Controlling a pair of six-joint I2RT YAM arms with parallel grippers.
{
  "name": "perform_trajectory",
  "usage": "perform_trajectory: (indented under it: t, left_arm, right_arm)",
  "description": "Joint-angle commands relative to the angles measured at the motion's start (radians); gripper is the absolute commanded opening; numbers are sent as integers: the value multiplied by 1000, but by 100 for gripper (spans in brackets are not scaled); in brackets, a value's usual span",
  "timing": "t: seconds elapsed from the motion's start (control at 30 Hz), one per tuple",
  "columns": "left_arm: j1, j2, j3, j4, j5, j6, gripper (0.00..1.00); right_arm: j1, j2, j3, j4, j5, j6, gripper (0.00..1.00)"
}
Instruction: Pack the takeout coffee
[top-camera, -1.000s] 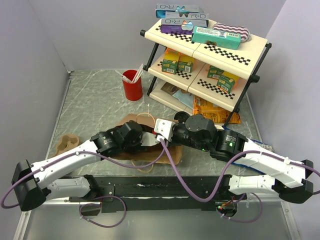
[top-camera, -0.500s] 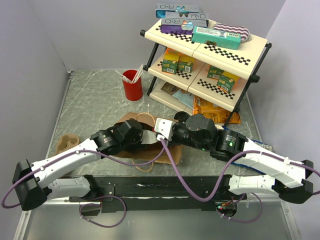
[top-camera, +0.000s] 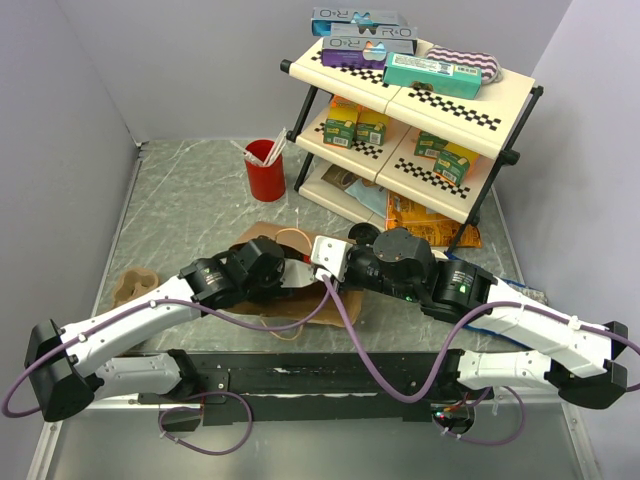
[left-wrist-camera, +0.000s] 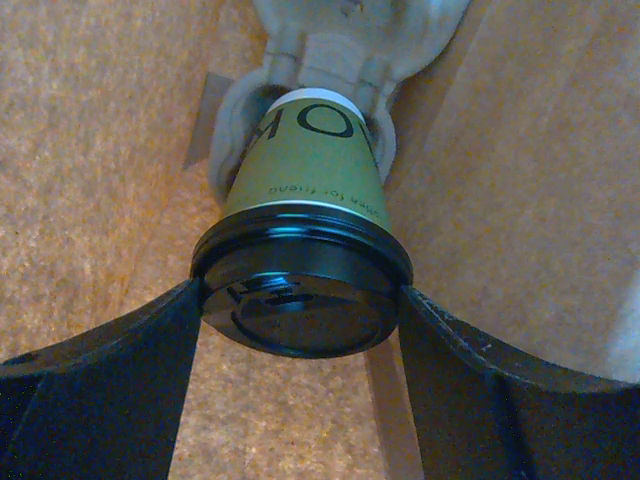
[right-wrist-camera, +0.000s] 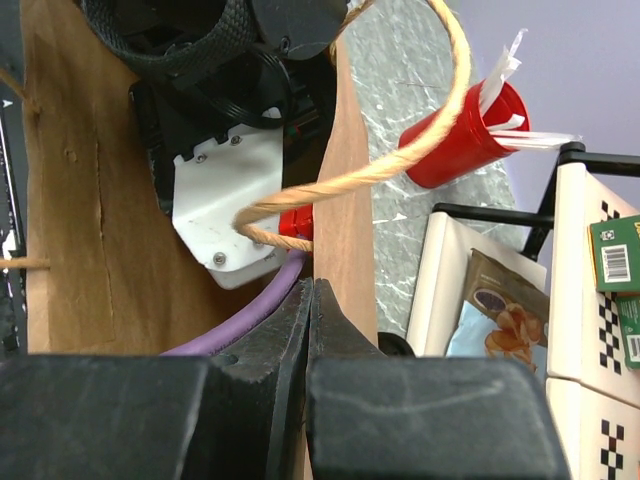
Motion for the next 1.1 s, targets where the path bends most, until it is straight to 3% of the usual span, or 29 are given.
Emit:
perform_trajectory:
  t: [0.0,0.43,1.07]
  left_arm:
    - [5,-10,-7,41,-64,39,1]
    - [-7,23,-8,73,-137,137,1]
    - [14,88,-40,171,-58,111,1]
  right_arm:
    - [-4,-27,-3,26,-12,24,0]
    - [-14,-10,16,17,-35,89,0]
    - [-47,-14,20,-40,-153,127,0]
